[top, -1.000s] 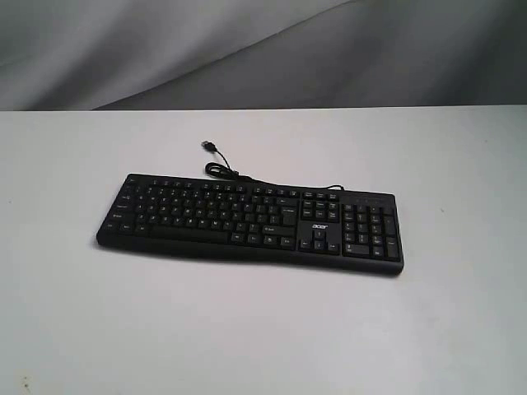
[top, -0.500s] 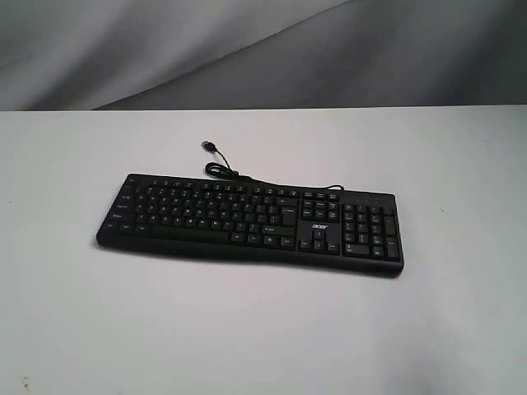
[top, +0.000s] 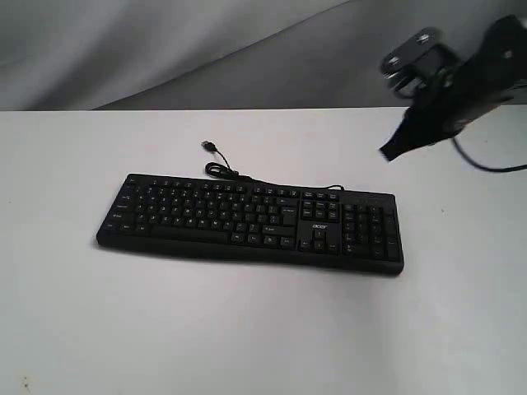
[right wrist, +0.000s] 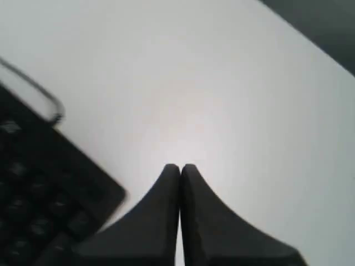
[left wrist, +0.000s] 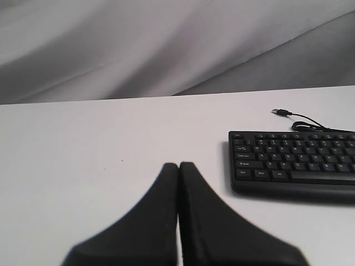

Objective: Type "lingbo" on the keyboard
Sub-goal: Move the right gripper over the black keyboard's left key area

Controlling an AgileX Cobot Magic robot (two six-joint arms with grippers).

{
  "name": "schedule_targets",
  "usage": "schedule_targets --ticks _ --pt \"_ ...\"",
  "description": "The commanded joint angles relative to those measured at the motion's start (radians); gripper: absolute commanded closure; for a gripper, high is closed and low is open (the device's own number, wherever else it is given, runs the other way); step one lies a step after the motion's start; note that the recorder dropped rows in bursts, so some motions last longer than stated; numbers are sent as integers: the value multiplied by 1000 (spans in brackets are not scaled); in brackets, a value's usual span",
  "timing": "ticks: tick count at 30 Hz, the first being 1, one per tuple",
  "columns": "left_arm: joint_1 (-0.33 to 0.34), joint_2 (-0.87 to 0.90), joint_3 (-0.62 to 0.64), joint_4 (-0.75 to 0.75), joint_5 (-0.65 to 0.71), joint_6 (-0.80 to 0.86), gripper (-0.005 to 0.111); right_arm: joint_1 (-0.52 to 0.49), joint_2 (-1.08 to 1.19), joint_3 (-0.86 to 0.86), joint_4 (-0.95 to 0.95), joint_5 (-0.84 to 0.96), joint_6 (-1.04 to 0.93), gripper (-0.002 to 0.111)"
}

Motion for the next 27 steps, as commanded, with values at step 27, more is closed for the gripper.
schedule_targets --ticks 27 --pt "1 -4 5 -4 -7 -2 106 346 359 -298 631 90 -612 108"
